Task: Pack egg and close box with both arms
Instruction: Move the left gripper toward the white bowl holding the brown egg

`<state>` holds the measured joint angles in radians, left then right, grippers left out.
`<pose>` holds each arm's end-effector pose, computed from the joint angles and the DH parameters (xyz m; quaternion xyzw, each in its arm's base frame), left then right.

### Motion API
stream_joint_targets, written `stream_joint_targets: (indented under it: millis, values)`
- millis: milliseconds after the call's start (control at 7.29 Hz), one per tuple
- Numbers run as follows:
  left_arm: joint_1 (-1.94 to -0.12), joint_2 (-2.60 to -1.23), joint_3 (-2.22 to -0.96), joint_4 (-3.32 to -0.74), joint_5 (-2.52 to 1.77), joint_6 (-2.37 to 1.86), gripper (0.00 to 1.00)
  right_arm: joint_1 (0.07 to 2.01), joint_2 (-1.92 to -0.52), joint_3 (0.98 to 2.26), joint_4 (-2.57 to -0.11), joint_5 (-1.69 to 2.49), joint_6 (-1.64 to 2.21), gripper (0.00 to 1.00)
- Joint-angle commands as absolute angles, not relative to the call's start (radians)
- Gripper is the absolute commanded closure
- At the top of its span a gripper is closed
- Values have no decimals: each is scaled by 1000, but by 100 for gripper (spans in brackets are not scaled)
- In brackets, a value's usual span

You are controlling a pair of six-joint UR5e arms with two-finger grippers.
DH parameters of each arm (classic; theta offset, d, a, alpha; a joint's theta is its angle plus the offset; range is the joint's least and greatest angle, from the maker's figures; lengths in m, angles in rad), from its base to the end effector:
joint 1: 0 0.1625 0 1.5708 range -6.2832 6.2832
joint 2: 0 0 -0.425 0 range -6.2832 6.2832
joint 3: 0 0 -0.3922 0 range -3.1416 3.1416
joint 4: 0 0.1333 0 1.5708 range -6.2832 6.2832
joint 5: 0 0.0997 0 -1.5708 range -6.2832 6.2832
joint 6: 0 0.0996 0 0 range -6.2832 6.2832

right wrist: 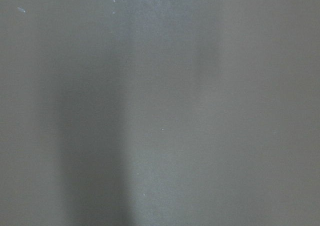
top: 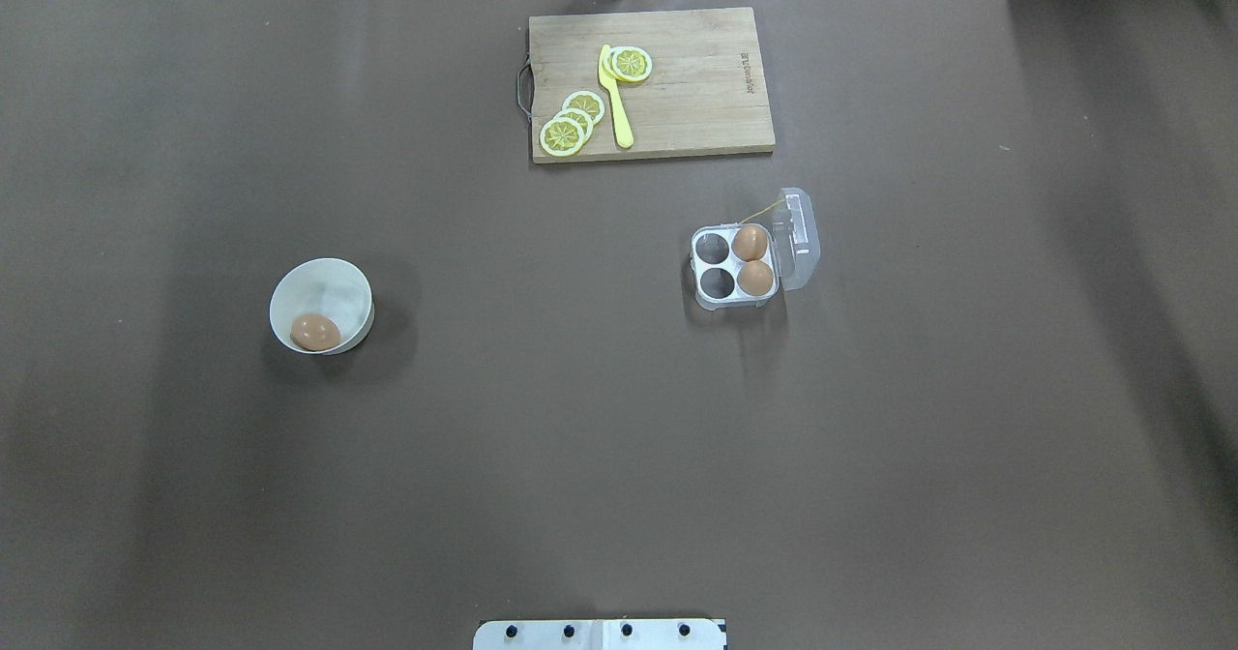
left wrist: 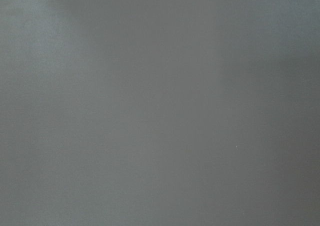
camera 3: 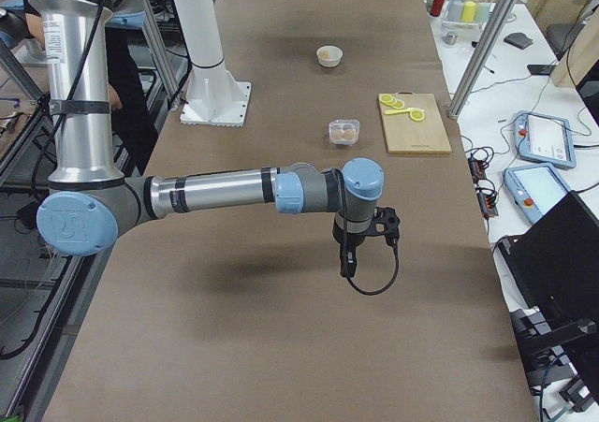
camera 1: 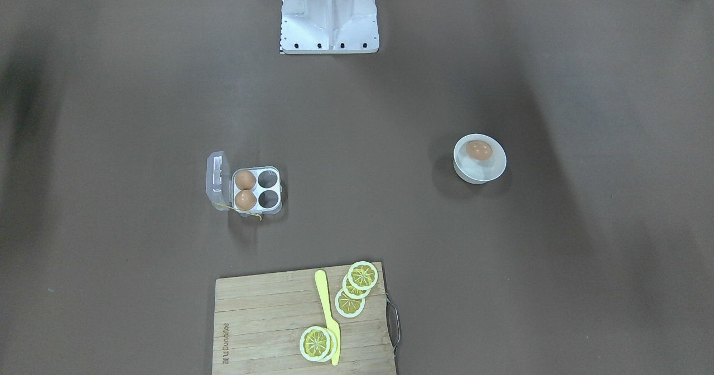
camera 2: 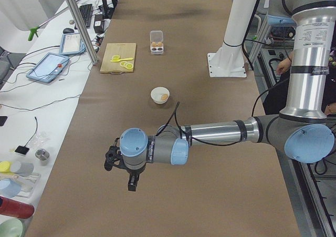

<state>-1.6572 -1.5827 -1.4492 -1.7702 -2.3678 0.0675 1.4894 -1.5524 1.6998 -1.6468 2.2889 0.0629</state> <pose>-0.1050 -0.4932 0.6908 0.0710 0.3833 0.0087 0.9208 0.0268 -0.5044 0.5975 0.0080 -0.3527 -0.0212 0.9355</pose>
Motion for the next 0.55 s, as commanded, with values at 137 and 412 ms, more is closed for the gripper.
stream_joint_targets:
  millis: [137,412]
  values:
    - [-1658,-1575,-1462,-1784,-2388,67,2,1488,-1551,1694,-1647,2295,63,0]
    - [-1654,-1604,-1530,-1763,-2376,28,2,1488,-1548,1692,-1647,2296,63,0]
